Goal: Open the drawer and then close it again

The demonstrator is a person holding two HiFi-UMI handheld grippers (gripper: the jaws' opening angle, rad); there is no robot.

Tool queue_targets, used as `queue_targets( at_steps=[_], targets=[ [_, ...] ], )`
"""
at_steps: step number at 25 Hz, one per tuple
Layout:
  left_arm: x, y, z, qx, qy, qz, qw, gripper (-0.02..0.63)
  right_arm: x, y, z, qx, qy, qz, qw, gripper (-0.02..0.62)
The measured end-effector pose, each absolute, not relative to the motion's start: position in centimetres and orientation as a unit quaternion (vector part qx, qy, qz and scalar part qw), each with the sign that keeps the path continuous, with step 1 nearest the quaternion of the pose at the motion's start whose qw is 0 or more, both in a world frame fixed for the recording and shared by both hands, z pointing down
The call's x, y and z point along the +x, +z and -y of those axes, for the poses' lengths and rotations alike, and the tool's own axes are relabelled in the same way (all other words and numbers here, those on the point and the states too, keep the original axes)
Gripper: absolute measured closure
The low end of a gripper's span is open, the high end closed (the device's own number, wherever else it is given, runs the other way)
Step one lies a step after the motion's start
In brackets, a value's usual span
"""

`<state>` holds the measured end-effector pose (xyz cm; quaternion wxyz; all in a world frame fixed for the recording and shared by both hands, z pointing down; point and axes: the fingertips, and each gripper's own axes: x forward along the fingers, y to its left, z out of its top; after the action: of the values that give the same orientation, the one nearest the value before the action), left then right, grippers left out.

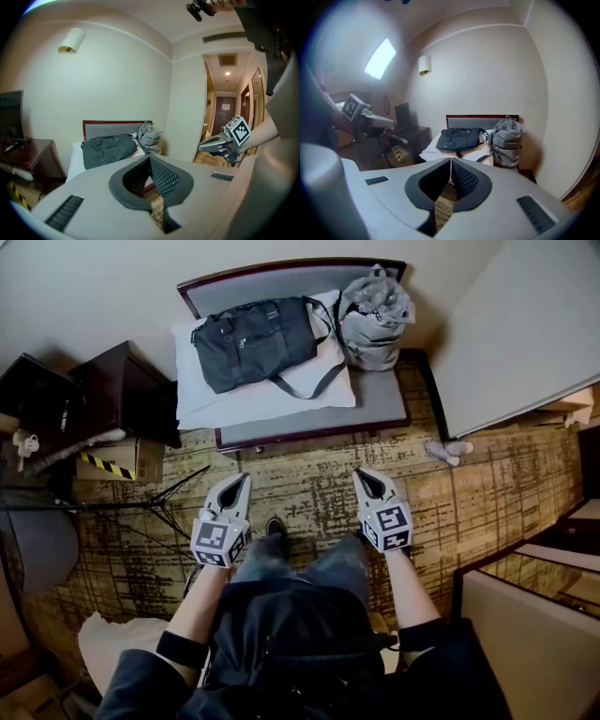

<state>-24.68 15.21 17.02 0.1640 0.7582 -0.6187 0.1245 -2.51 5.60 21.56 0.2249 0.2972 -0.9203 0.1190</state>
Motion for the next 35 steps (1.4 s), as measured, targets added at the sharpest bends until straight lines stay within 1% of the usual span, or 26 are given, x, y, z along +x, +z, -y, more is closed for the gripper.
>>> queue_targets(
  at_steps=[3, 6, 10, 14, 16, 19, 22, 23, 27, 31, 35],
  targets=[
    [-25.5, 16.5, -15.9, 0.74, 0.12, 0.64, 0.166, 0.603, -5.4, 22.8, -5.7, 0.245, 0.081, 0.933, 0.252, 0.561],
    [-26.2, 17.3, -16.6, 0.706, 0.109, 0.678, 0.173, 0.603, -8.3, 24.7, -6.1, 0.17, 0.039, 0.945, 0.276, 0.56],
    [-24.5, 18.8, -18.4, 0.661, 0.123, 0.716, 0.189, 0.603, -11.7, 29.2, -9.0, 0.029, -0.071, 0.946, 0.315, 0.558],
    [-23.4, 21.4, -21.1, 0.614, 0.113, 0.755, 0.203, 0.603, -14.1, 33.3, -11.8, -0.081, -0.178, 0.923, 0.33, 0.521],
    [-23.9, 22.9, -22.0, 0.602, 0.111, 0.764, 0.206, 0.603, -15.5, 35.8, -12.2, -0.106, -0.223, 0.908, 0.338, 0.473],
    [-24.9, 25.5, -23.4, 0.588, 0.11, 0.773, 0.212, 0.603, -18.0, 39.9, -12.8, -0.131, -0.293, 0.884, 0.339, 0.461],
    [-26.6, 28.3, -24.1, 0.576, 0.092, 0.782, 0.22, 0.603, -20.7, 45.0, -13.0, -0.148, -0.341, 0.864, 0.34, 0.339],
    [-27.4, 29.7, -24.6, 0.569, 0.085, 0.787, 0.222, 0.603, -21.6, 46.8, -13.0, -0.154, -0.354, 0.857, 0.341, 0.309],
    [-29.7, 36.0, -25.8, 0.559, 0.086, 0.795, 0.219, 0.603, -24.9, 53.2, -13.3, -0.184, -0.399, 0.836, 0.329, 0.311],
    [-31.5, 40.5, -25.4, 0.548, 0.083, 0.801, 0.224, 0.603, -27.6, 59.3, -13.6, -0.208, -0.442, 0.815, 0.312, 0.33],
    [-33.2, 45.5, -25.0, 0.54, 0.072, 0.806, 0.229, 0.603, -29.9, 64.6, -13.8, -0.206, -0.446, 0.816, 0.305, 0.341]
  ],
)
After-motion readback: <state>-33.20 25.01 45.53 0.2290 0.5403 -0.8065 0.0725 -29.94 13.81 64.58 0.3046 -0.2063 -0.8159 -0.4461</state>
